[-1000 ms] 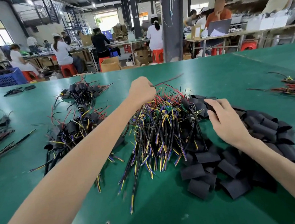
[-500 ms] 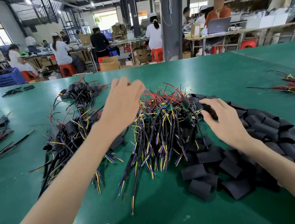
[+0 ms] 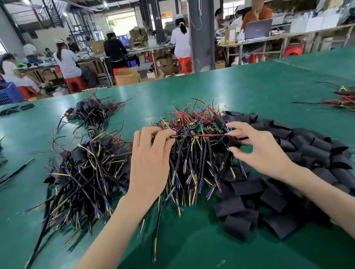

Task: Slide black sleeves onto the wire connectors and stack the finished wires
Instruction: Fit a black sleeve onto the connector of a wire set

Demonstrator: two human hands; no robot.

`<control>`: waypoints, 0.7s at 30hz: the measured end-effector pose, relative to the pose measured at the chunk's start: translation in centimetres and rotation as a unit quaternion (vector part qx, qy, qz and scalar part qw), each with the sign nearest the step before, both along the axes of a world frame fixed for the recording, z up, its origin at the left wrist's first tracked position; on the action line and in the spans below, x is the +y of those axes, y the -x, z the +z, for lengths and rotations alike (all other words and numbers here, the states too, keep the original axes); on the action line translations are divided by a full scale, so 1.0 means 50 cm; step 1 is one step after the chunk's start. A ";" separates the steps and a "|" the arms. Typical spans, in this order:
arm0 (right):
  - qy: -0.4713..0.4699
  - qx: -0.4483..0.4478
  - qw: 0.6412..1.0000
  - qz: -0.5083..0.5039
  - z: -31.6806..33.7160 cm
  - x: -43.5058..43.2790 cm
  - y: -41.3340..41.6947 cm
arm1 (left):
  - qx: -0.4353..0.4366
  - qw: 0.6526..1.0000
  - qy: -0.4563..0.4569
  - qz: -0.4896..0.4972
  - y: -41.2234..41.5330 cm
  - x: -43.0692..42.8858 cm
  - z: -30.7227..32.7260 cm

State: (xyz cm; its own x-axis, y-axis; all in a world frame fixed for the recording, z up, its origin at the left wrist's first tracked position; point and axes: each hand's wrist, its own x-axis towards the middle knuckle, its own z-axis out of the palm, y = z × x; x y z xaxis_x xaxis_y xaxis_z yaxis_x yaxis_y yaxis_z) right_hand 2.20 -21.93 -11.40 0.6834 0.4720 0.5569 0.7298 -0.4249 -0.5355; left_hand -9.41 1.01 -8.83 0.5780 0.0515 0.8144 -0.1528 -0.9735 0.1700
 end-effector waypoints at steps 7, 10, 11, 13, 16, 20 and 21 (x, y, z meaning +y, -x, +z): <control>-0.036 0.000 0.999 0.007 0.009 0.002 0.011 | 0.013 1.000 0.005 -0.009 0.006 -0.005 -0.011; -0.039 -0.001 0.999 0.014 0.012 0.004 0.016 | 0.010 1.000 0.004 -0.006 0.004 -0.005 -0.013; -0.039 0.000 0.999 0.019 0.013 0.004 0.018 | 0.009 1.000 0.002 -0.004 0.004 -0.005 -0.013; -0.041 0.005 0.999 0.025 0.015 0.005 0.022 | 0.007 1.000 -0.003 -0.002 0.003 -0.004 -0.014; -0.048 0.006 0.998 0.034 0.019 0.006 0.028 | 0.004 1.000 -0.009 0.001 0.003 -0.004 -0.016; -0.046 -0.002 0.998 0.037 0.023 0.008 0.033 | 0.004 1.000 -0.013 -0.007 0.002 -0.005 -0.019; -0.038 -0.010 0.999 0.034 0.023 0.008 0.035 | 0.005 1.000 -0.009 -0.016 0.001 -0.006 -0.020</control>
